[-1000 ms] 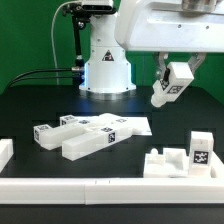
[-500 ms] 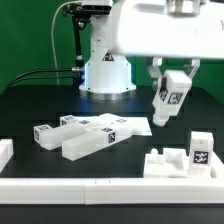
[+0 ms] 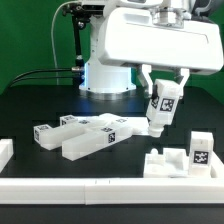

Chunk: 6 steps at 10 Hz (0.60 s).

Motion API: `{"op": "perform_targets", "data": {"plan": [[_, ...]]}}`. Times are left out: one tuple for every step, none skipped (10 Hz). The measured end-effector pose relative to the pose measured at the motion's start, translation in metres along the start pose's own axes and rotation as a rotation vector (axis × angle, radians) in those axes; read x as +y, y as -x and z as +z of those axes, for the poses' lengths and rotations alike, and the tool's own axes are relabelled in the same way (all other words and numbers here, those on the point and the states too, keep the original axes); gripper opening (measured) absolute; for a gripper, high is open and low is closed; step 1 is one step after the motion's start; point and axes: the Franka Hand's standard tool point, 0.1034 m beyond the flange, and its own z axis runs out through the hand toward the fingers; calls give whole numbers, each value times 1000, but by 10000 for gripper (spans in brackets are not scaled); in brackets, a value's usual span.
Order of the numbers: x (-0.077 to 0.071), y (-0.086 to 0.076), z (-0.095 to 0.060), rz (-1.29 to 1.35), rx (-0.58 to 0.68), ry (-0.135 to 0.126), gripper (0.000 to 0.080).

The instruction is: Assemble chair

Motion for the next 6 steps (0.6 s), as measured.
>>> {"op": "perform_targets", "data": {"plan": [[19, 12, 3, 12, -53, -15, 284], [34, 21, 7, 47, -98, -44, 284], [36, 24, 15, 58, -102, -75, 284], [28, 22, 22, 104, -85, -90, 284], [7, 9, 20, 151, -67, -113, 284], [-13, -10, 9, 220, -48, -126, 284]]}}
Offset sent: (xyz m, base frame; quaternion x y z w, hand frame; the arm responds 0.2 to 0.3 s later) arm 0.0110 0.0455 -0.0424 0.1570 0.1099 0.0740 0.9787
